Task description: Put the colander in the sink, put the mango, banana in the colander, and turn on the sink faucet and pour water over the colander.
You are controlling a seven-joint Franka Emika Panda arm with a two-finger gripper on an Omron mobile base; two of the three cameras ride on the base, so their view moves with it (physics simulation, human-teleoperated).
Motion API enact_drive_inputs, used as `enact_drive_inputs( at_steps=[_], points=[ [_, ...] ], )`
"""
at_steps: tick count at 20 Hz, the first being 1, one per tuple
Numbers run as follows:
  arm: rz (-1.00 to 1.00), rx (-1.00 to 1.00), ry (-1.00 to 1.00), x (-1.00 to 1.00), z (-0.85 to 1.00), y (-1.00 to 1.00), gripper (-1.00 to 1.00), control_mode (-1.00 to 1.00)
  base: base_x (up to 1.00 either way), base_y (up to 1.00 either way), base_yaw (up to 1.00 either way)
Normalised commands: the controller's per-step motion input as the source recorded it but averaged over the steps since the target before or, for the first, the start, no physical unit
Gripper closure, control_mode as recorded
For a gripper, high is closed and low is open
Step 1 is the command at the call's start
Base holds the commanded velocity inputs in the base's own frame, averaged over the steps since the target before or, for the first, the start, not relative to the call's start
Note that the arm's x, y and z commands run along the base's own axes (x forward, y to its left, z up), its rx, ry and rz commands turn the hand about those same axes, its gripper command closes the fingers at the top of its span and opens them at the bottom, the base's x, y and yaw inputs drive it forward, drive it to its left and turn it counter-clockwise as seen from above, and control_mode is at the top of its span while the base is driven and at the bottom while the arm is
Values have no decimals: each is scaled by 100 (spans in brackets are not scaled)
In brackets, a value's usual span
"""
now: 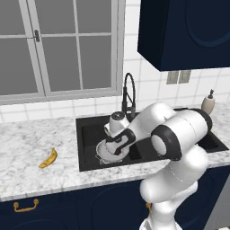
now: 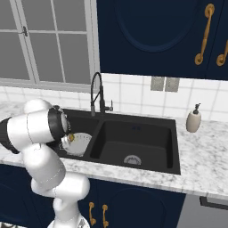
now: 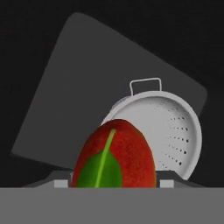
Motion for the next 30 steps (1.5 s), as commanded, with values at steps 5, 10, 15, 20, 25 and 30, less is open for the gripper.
enact_drive_inputs(
  at_steps=[5,10,15,20,25,30],
  points=[
    [3,-3,0,42,-31,-2,100,-100,0,0,0],
    [3,-6,0,39,-40,-3,100,-100,0,0,0],
    [3,-10,0,32,-53,-1,100,-100,0,0,0],
    [3,-11,0,28,-62,0,100,-100,0,0,0],
    [3,-6,0,14,-38,0,100,-100,0,0,0],
    [4,0,0,0,-3,-2,-100,-100,0,0,0]
  ],
)
